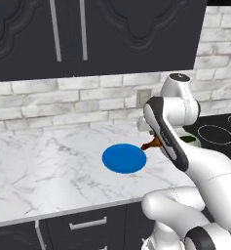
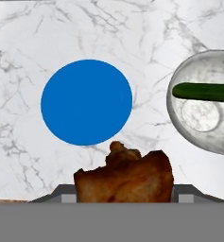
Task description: Place the chicken drumstick on the plate and place the cucumber on the same plate.
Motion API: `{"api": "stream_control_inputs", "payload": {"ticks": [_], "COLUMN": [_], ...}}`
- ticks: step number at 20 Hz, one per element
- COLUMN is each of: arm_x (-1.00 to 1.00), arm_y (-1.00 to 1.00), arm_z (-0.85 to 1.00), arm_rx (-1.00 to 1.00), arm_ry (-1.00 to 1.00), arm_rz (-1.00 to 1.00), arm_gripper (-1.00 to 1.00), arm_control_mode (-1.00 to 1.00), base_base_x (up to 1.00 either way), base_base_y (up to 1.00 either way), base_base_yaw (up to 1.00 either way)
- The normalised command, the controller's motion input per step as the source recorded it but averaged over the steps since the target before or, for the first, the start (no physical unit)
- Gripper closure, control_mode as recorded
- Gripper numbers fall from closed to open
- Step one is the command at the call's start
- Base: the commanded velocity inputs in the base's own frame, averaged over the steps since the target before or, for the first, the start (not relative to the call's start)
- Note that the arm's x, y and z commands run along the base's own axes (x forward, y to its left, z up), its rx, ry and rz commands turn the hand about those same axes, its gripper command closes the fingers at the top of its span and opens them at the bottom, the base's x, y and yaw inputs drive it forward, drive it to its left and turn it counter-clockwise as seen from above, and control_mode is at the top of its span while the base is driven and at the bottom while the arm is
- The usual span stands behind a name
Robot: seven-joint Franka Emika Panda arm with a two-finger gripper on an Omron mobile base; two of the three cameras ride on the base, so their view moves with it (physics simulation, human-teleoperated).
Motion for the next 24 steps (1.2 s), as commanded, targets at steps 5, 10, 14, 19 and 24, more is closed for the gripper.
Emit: {"api": "stream_control_inputs", "payload": {"ticks": [5, 10, 14, 19, 24], "arm_x": [0.0, 0.0, 0.0, 0.3, 0.91], "arm_y": [0.0, 0.0, 0.0, 0.02, 0.13], "arm_z": [0.0, 0.0, 0.0, -0.1, -0.46], "arm_rx": [0.0, 0.0, 0.0, 0.0, 0.0], "arm_ry": [0.0, 0.0, 0.0, 0.0, 0.0], "arm_rz": [0.0, 0.0, 0.0, 0.0, 0.0], "arm_gripper": [1.0, 1.0, 1.0, 1.0, 1.0], "arm_control_mode": [1.0, 1.0, 1.0, -1.0, -1.0], "base_base_x": [0.07, 0.39, 0.61, 0.45, 0.0], "base_base_y": [-0.01, 0.0, 0.0, 0.0, 0.0], "base_base_yaw": [-0.16, -0.1, -0.05, 0.0, 0.0]}}
